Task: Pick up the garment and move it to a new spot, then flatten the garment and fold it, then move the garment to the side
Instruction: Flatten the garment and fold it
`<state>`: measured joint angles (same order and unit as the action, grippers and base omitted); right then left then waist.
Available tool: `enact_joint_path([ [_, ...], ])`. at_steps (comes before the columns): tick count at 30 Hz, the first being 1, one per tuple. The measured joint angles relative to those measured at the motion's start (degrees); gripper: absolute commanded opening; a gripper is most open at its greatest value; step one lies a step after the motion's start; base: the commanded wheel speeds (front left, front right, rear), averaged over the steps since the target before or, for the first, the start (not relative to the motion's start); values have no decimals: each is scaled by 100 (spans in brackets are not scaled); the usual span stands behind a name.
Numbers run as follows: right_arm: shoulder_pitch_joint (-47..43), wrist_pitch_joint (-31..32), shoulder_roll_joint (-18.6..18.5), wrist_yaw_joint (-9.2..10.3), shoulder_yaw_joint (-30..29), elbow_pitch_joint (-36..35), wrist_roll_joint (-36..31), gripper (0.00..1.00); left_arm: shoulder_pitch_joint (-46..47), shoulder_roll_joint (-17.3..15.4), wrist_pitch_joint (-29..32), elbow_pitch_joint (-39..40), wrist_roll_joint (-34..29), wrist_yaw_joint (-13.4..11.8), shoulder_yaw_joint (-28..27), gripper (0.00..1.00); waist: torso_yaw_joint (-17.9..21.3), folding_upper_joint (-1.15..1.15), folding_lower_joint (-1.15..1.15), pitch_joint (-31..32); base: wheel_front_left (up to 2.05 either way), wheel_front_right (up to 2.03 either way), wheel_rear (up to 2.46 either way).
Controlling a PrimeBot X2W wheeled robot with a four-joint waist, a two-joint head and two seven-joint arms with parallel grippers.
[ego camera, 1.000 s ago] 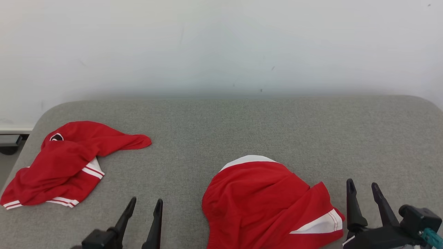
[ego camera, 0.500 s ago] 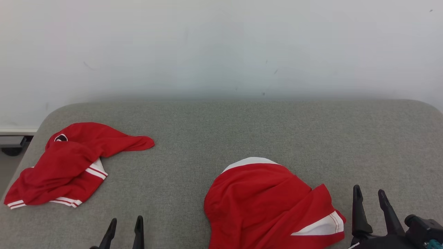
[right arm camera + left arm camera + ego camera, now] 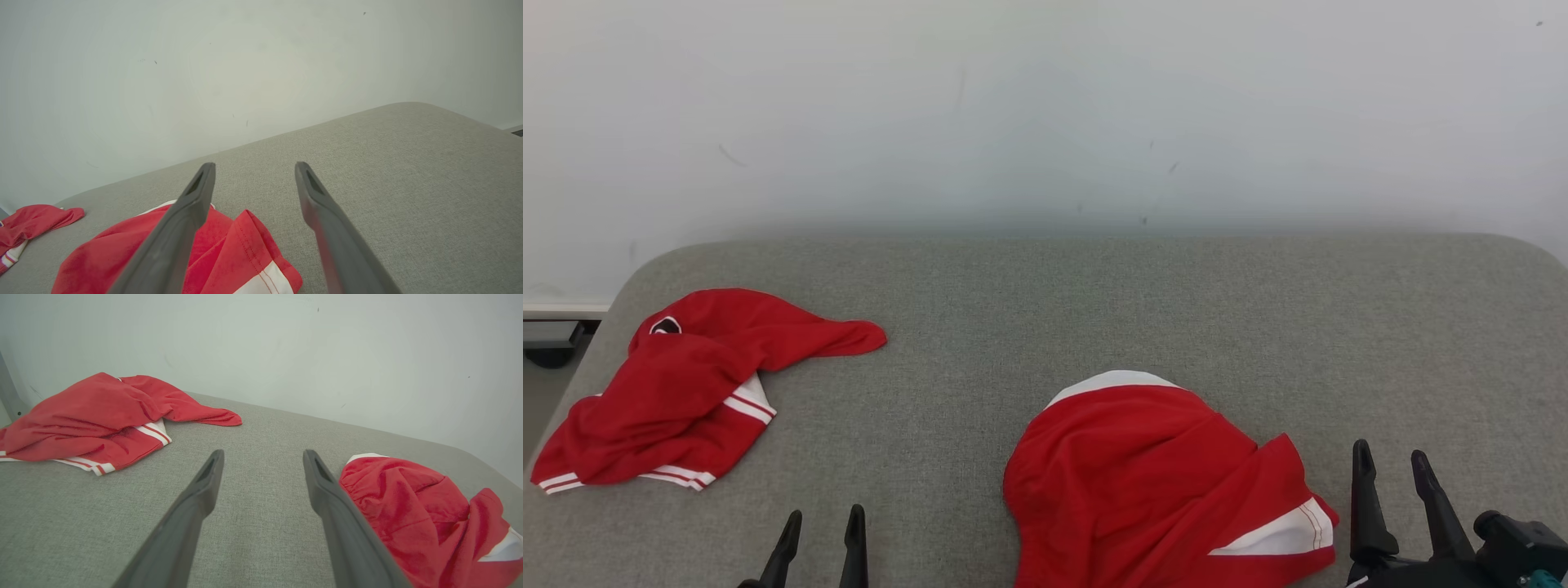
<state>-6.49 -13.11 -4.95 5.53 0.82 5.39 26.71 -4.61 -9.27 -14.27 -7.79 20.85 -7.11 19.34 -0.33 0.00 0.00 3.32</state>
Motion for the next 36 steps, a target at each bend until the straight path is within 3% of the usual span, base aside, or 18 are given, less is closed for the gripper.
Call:
enact_joint_path([
  [8,3,-10,14,-49,4,62,0,100,-1,-1,-8,31,-111,54,54,100,14,0,0,0,0,0,0],
  [12,9,-51,22,-57,18,118,0,100,-2,15,292,-87,227,539,421,100,30,0,0,4,0,0,0],
  [20,22,-49,23,-107,92,198,-1,100,227,10,1642,-535,584,1085,924,100,63,-1,0,20,0,0,0],
  [28,153,-43,27,-166,233,232,-2,100,703,151,2687,-1039,599,1176,1293,100,213,-1,0,-30,0,0,0],
  [36,154,-43,29,-183,236,231,-2,100,1014,299,3149,-1361,680,1217,1330,100,355,-1,0,-141,0,0,0],
])
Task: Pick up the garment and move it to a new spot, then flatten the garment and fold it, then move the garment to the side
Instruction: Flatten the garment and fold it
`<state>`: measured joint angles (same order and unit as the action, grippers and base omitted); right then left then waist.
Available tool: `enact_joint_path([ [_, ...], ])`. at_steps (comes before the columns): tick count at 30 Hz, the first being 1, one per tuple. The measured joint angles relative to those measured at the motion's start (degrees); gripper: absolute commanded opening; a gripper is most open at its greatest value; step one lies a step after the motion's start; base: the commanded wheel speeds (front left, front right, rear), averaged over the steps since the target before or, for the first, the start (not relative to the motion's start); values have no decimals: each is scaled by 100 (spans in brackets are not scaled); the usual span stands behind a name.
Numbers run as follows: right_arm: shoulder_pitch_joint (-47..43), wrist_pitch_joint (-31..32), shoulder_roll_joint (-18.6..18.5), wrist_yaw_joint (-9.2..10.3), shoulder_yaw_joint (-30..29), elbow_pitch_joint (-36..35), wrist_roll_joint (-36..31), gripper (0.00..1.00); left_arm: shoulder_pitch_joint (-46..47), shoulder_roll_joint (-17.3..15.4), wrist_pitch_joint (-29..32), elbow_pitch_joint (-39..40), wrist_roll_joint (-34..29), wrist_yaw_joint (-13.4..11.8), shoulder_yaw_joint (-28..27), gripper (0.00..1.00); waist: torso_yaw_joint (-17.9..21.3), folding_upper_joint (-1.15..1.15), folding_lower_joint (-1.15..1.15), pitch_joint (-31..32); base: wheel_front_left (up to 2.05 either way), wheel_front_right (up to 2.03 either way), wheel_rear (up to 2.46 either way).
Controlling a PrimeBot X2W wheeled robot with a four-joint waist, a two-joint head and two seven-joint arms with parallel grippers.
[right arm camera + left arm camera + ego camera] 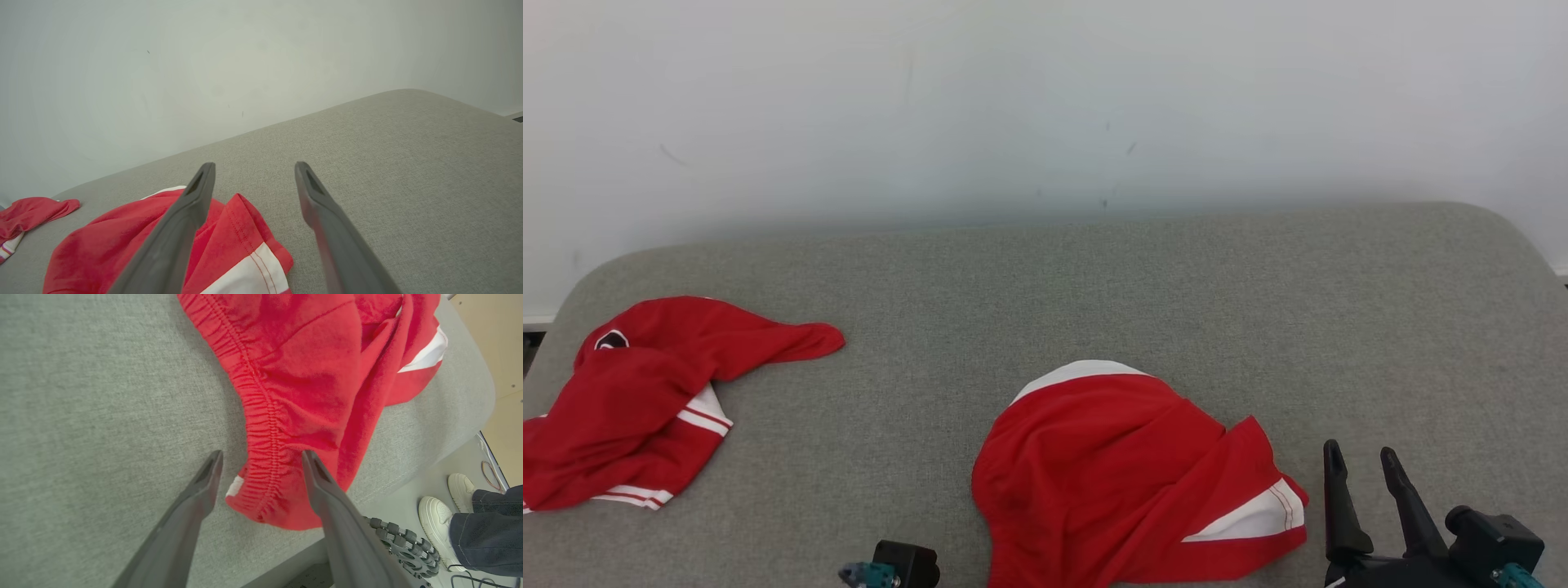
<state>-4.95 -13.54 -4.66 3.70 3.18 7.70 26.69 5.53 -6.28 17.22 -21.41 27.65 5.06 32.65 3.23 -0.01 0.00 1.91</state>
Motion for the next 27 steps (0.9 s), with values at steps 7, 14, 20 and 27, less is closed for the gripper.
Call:
enact_joint_path([
  [7,64,-1,2,0,-37,21,0,100,149,73,225,-178,214,52,19,0,80,0,0,-69,0,0,0],
  [14,64,-3,3,1,-53,60,0,100,424,111,119,-178,327,53,-180,0,73,0,0,-75,0,0,0],
  [20,73,-5,12,0,-27,90,0,100,1084,205,-149,-244,376,38,-482,0,45,0,0,-92,0,0,0],
  [27,216,-5,41,-21,121,124,0,100,1800,247,-402,-695,356,-232,-803,0,99,0,0,-138,0,0,0],
])
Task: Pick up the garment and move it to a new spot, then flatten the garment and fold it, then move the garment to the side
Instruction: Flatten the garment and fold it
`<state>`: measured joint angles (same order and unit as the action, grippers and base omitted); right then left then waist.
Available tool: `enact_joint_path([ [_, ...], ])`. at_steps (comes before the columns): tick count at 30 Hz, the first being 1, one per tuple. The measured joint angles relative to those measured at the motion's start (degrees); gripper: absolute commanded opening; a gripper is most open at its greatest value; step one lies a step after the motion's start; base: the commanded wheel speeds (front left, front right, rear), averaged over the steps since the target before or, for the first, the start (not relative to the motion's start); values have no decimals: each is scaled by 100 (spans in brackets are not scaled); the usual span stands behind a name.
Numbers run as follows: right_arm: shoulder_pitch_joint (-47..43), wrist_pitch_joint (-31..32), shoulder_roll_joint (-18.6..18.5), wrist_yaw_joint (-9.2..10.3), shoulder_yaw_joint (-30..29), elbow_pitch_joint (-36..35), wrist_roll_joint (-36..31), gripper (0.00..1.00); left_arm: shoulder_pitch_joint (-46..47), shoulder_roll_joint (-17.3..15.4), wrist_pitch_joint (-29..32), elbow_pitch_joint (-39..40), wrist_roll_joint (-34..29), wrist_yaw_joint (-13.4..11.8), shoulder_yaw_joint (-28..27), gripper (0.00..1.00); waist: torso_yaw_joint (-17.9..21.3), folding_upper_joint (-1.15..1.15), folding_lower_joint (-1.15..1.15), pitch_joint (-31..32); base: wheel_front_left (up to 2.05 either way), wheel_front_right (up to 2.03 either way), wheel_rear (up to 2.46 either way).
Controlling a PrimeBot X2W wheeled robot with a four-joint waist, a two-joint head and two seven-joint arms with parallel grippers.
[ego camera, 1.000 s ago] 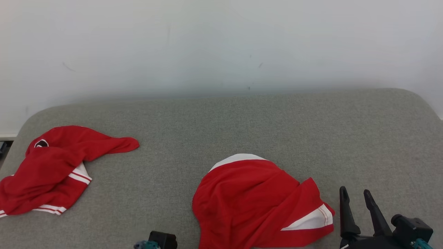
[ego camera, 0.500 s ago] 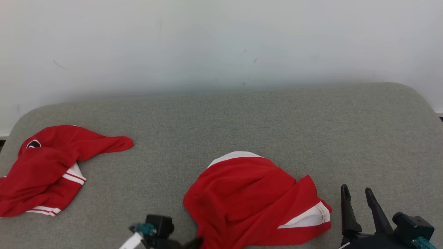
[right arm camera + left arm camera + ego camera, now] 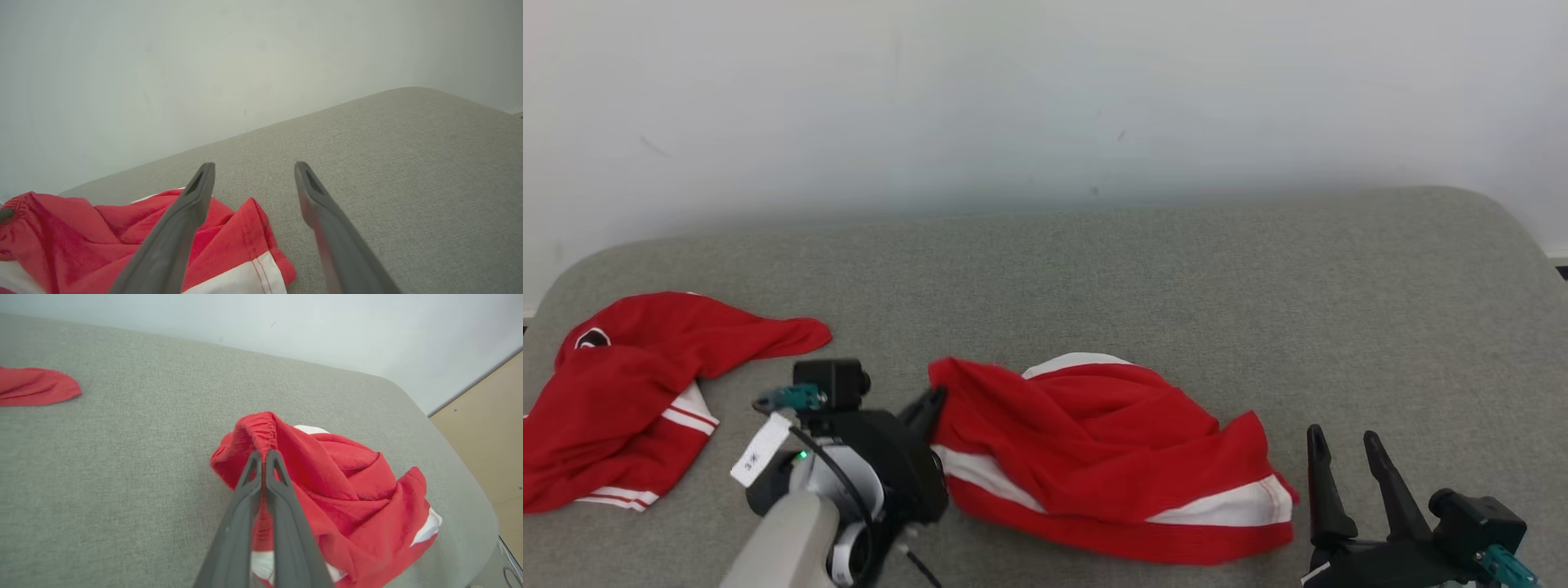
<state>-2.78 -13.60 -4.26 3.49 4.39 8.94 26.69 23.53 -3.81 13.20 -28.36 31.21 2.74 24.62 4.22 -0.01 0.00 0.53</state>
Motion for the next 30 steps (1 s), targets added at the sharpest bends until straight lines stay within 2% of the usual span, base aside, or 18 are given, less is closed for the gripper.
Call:
enact_joint_path([
  [8,130,0,21,-48,152,44,-7,100,830,-77,-364,-711,-345,-414,-178,0,184,0,0,-92,0,0,0],
  [9,152,1,24,-49,174,59,-7,100,909,-114,-424,-804,-447,-469,-197,5,214,0,0,-104,0,0,0],
  [10,190,1,27,-52,190,71,-7,100,977,-157,-477,-884,-492,-498,-204,25,243,0,0,-116,0,0,0],
  [11,230,1,31,-54,198,74,-7,100,1032,-191,-530,-966,-527,-511,-204,82,272,0,0,-129,0,0,0],
  [12,254,1,33,-55,204,74,-7,100,1085,-210,-564,-1058,-549,-521,-196,100,300,0,0,-142,0,0,0],
  [22,211,-2,38,-49,73,188,-4,100,1213,-172,-877,-1532,-620,-412,-4,100,331,0,0,-181,0,0,0],
  [27,181,-4,31,-47,-10,203,0,100,1107,-240,-1427,-1144,-648,-300,-40,100,148,1,0,-107,0,0,0],
  [30,91,-7,30,-46,-33,204,2,100,744,-276,-1829,-745,-646,-201,-59,100,28,0,0,-48,0,0,0],
])
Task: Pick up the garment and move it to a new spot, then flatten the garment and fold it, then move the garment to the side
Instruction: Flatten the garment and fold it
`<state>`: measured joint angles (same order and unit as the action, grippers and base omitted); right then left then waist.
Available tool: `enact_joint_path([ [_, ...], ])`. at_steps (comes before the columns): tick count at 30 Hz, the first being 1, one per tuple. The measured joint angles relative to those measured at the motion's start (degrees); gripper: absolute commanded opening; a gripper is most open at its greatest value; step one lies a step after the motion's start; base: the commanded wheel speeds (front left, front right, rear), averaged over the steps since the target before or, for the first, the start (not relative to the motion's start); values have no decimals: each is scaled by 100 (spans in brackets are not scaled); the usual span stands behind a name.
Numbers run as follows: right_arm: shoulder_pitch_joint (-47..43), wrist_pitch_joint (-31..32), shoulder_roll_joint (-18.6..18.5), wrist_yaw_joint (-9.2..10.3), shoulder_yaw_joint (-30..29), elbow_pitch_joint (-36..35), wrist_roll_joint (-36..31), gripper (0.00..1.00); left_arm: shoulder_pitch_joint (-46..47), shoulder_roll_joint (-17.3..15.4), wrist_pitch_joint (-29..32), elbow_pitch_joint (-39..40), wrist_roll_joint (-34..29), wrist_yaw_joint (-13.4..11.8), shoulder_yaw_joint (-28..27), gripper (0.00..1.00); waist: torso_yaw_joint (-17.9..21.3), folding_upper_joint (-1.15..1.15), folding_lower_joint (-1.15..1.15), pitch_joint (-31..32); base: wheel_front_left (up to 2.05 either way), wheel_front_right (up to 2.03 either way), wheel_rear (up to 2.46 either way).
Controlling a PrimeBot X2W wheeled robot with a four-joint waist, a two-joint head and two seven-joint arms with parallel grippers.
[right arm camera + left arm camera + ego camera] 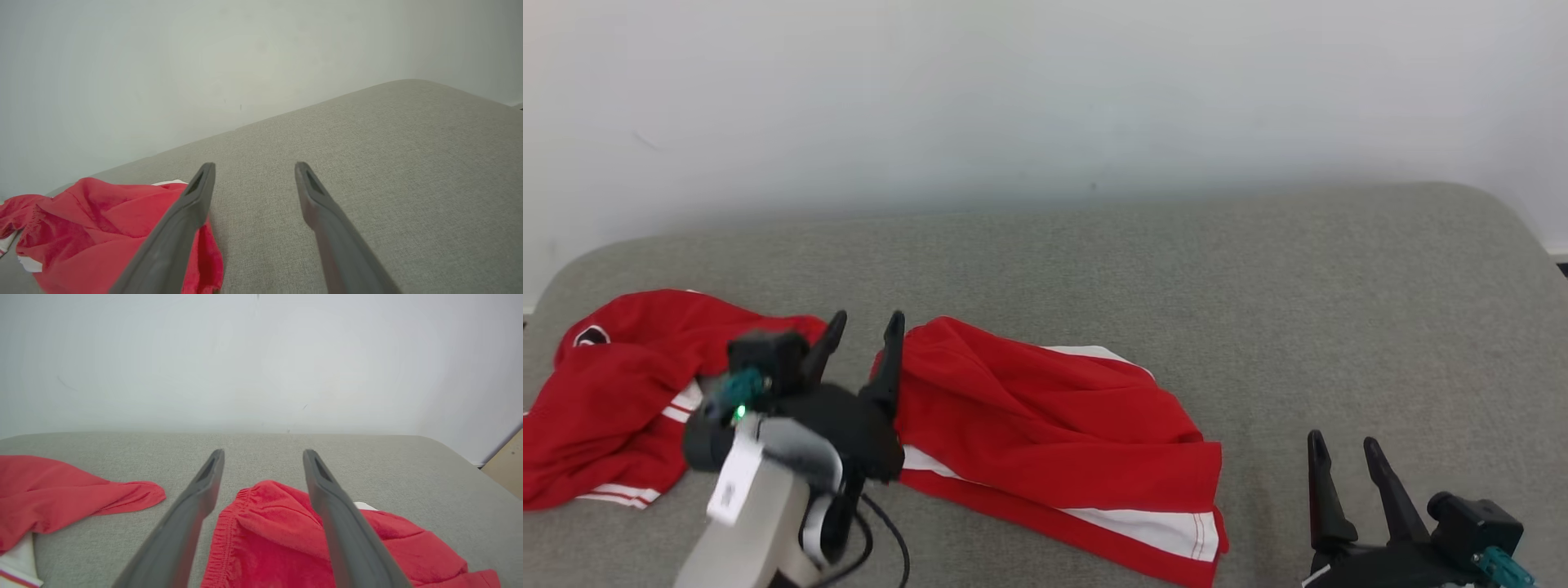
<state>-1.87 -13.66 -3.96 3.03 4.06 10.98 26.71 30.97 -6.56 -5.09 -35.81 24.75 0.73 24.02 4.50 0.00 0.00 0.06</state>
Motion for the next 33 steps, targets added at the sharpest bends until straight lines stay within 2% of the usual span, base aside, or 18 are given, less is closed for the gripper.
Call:
enact_joint_path([
  [4,-44,-3,4,0,26,19,0,100,-792,-73,-492,535,62,81,-68,100,-154,0,0,107,0,0,0],
  [7,-108,-4,5,-1,32,1,0,100,-1396,-134,-836,891,83,24,-123,100,-255,0,0,195,0,0,0],
  [14,-257,-23,-7,-1,15,-42,-1,100,-2423,-216,-916,1766,136,-279,-431,100,-471,1,-1,355,0,0,0],
  [19,-254,-31,-5,-1,53,-104,-1,100,-3098,-320,-915,2168,143,-376,-525,100,-561,1,-1,421,0,0,0],
  [24,-255,-31,-2,-1,74,-135,-1,100,-3458,-488,-915,2363,122,-374,-521,100,-582,1,-1,419,0,0,0],
  [33,-257,-30,-2,0,70,-137,-2,100,-3560,-651,-915,2574,90,-376,-514,100,-590,0,-1,399,0,0,0],
])
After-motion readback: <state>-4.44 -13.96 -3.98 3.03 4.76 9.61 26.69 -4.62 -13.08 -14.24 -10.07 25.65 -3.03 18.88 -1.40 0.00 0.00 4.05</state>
